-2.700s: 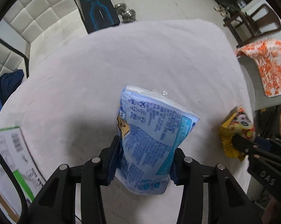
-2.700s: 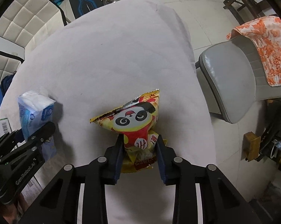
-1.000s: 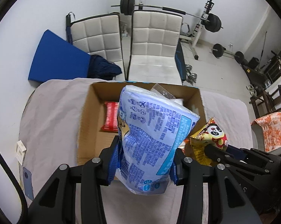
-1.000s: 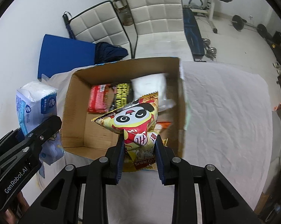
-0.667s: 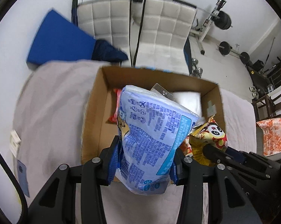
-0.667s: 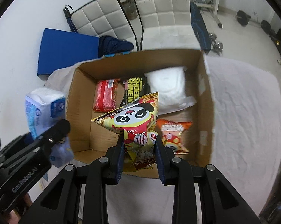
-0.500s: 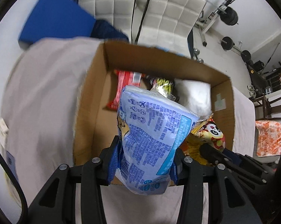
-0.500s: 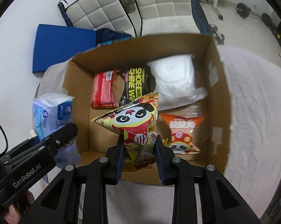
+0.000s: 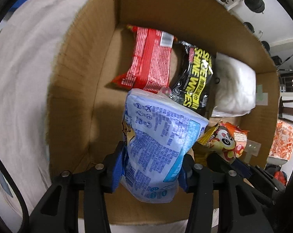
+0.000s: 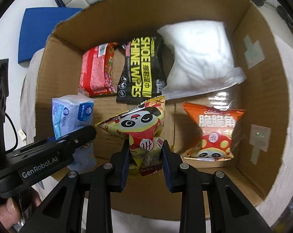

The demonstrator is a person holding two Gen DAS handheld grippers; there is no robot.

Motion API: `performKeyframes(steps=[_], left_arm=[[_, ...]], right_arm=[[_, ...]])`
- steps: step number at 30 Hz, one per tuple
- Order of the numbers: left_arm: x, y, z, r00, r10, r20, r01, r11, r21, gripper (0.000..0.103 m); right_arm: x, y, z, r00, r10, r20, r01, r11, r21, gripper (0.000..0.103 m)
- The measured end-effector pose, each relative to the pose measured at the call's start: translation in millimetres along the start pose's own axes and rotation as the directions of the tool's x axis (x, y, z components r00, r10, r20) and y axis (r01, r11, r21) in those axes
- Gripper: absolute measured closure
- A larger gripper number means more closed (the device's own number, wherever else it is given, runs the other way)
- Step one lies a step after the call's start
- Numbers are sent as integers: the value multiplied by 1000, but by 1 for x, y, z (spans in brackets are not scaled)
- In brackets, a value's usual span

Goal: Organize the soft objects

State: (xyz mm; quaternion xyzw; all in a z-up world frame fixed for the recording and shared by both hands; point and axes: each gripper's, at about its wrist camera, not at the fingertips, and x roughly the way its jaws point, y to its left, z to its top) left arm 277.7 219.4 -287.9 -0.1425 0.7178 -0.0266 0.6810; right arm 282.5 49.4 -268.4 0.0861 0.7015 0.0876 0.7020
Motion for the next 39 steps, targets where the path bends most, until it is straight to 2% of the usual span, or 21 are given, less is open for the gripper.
performKeyframes(steps=[3,10,14,17,24,30,32,35,39], left_arm=[[11,-2,1,999,7,-31,-7,1000,19,52],[17,-11,-2,998,52,-31,-51,998,48,44],[14,-14,-6,998,58,-18,-57,998,39,40],[7,-17,-11,998,58,3,-58,998,36,35],[-16,-39,-19,992,88,89,-94,993,65,13],[-39,-50,-18,982,111,152,-124,989,83,1],[-43,-54,-20,977,125,171,-142,986,91,1],[-47,-53,-27,968,150,201,-173,980,101,1],[-47,-45,-22,965,157,211,-182,978,104,1]], right_arm=[[13,0,1,999,-10,-30,10,1000,-13,69],[32,1,2,998,-29,-60,28,999,-29,64],[34,-2,-1,998,-36,-57,34,999,-35,41],[29,-6,-5,998,-54,-46,52,998,-47,41],[11,-19,-8,993,-121,-7,120,991,-56,34],[-6,-34,-6,986,-162,32,163,986,-31,9],[-9,-38,-4,986,-163,37,164,986,-17,0],[-12,-41,-3,982,-184,44,184,983,-6,0],[-16,-41,-5,980,-191,48,192,981,1,0]])
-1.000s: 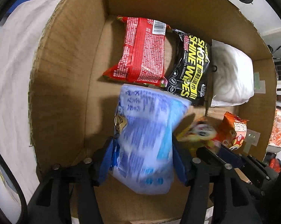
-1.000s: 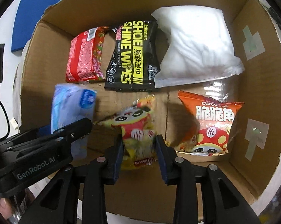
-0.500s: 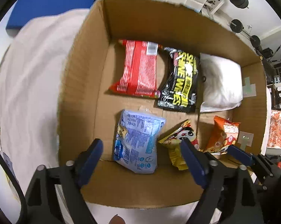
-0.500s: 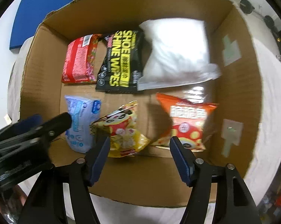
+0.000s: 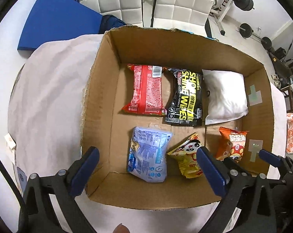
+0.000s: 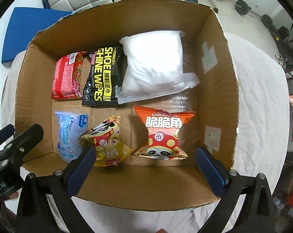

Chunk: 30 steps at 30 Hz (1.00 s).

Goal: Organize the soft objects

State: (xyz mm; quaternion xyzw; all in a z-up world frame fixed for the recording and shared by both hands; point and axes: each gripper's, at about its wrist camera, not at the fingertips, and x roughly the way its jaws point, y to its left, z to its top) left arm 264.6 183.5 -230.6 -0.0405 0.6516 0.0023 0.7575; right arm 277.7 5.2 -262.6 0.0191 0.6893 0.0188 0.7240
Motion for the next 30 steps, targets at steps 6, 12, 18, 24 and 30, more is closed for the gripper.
performKeyframes(steps=[6,12,18,24,30], left_arm=[[-25,-5,-5,997,37,62,-38,999,16,1],[-86,-11,-24,987,29,157,-32,999,18,1],[-166,-17,-58,963,-1,269,-5,1000,21,1],[-217,-22,-88,952,-24,304,15,999,32,1],[-256,-22,-114,945,-49,324,49,999,8,1]], right_arm=[[-28,-1,-8,999,-11,44,11,1000,-12,0],[-99,-13,-35,989,10,149,-9,1000,-12,0],[-186,-29,-76,966,28,257,-24,1000,-16,0],[-250,-41,-116,947,45,317,-40,999,-22,0],[-298,-49,-149,932,50,360,-44,999,-24,0]])
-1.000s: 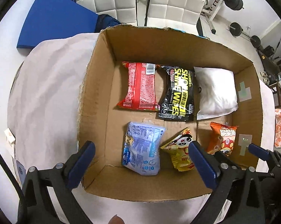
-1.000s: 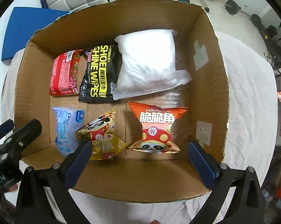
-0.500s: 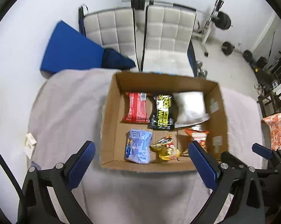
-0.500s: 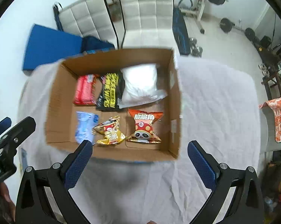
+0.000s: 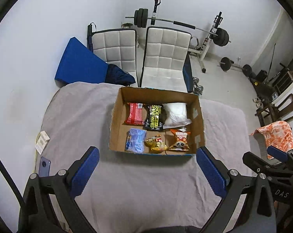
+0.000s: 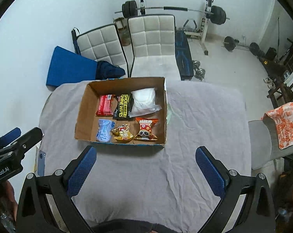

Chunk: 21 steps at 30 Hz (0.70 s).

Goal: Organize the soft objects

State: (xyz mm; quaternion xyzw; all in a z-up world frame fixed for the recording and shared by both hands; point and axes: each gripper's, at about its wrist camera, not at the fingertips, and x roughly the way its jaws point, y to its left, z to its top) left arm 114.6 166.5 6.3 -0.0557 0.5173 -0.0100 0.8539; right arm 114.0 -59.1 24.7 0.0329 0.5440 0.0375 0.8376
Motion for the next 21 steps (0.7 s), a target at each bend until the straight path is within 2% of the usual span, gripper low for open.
performKeyframes(steps=[6,12,21], left_arm=[[-33,-5,-11,1000,2,26,-2,1000,-4,1],[-46,-10,-15,999,21,42,-21,1000,4,1],[-61,-17,-19,997,31,78,-33,999,22,1]], right_arm=[[-41,0,-12,999,1,37,0,1000,-11,0],[-63,4,-18,998,-7,64,9,1000,-26,0],[-76,1,-18,995,-26,93,28,999,-22,0]])
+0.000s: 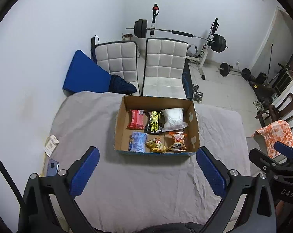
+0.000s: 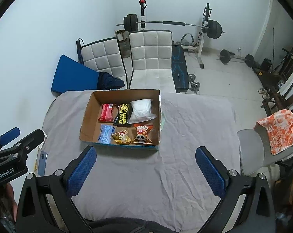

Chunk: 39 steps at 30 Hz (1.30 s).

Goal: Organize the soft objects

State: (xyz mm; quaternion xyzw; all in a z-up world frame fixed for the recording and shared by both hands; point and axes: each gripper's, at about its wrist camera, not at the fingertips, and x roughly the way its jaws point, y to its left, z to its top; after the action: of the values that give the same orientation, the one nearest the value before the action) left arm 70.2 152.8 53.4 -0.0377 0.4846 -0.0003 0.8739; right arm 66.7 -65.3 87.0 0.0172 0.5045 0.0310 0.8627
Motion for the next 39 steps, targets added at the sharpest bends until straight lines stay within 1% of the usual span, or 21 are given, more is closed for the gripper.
performKeyframes(steps=[13,33,39], left_arm=[[-4,-1,-1,1000,6,3,-6,1000,3,1],[-13,-6,1,1000,8,29,-9,1000,28,1],[-14,-7,-1,1000,9,28,-10,1000,22,1]], right_arm=[[-12,0,-2,999,-21,42,21,1000,-2,0],[-19,-5,-4,997,-37,69,36,999,14,0],[-19,-6,-6,997,-40,70,39,999,16,0]])
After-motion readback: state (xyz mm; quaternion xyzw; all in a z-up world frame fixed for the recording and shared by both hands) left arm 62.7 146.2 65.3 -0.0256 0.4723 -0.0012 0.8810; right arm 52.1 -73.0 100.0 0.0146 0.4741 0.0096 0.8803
